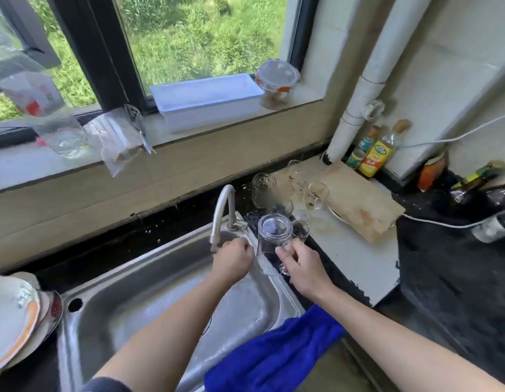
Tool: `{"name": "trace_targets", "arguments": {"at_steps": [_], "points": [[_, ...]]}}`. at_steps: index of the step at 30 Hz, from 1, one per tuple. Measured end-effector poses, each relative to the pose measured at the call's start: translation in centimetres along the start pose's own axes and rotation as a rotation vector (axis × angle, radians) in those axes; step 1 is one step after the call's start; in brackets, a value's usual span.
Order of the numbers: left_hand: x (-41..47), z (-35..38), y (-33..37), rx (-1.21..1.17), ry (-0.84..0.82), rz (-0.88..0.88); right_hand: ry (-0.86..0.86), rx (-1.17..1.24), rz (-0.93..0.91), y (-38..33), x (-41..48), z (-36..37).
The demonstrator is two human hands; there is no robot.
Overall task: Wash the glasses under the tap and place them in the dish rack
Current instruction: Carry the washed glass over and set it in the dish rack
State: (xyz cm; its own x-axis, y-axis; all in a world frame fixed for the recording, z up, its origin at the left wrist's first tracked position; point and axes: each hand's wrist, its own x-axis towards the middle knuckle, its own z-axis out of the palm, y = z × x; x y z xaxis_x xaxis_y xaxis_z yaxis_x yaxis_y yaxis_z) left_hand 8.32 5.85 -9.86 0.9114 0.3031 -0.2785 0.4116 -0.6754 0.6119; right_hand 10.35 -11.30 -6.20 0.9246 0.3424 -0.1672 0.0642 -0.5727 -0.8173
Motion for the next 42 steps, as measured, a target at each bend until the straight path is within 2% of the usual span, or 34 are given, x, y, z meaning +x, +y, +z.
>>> {"name": "trace_targets", "arguments": {"at_steps": [5,9,14,20,26,37,42], "points": [[-0.5,2.4,7.6,0.123,-0.038,0.195,0.169,-0.058,0.004,2.5,-2.0,-6.8],[-1.2,5.5,14.9,0.224,-0.053,0.361,0.286,-0.029,0.105,6.0,-4.5,-13.7],[-3.2,11.2,25.1,0.373,-0.043,0.530,0.431,-0.040,0.168,12.3,-10.1,-23.5],[-8.1,20.2,37.6,0.387,-0.062,0.646,0.598,-0.040,0.270,21.3,-19.3,-34.8],[-14.0,30.1,47.2,0.384,-0.198,0.826,0.776,0.000,0.418,29.1,-28.5,-42.6],[-22.5,48.6,60.5,0.439,-0.508,1.181,1.033,0.100,0.715,42.1,-40.8,-52.2],[-27.7,54.7,66.4,0.455,-0.596,1.335,1.210,0.126,0.892,46.5,-47.6,-56.6]]}}
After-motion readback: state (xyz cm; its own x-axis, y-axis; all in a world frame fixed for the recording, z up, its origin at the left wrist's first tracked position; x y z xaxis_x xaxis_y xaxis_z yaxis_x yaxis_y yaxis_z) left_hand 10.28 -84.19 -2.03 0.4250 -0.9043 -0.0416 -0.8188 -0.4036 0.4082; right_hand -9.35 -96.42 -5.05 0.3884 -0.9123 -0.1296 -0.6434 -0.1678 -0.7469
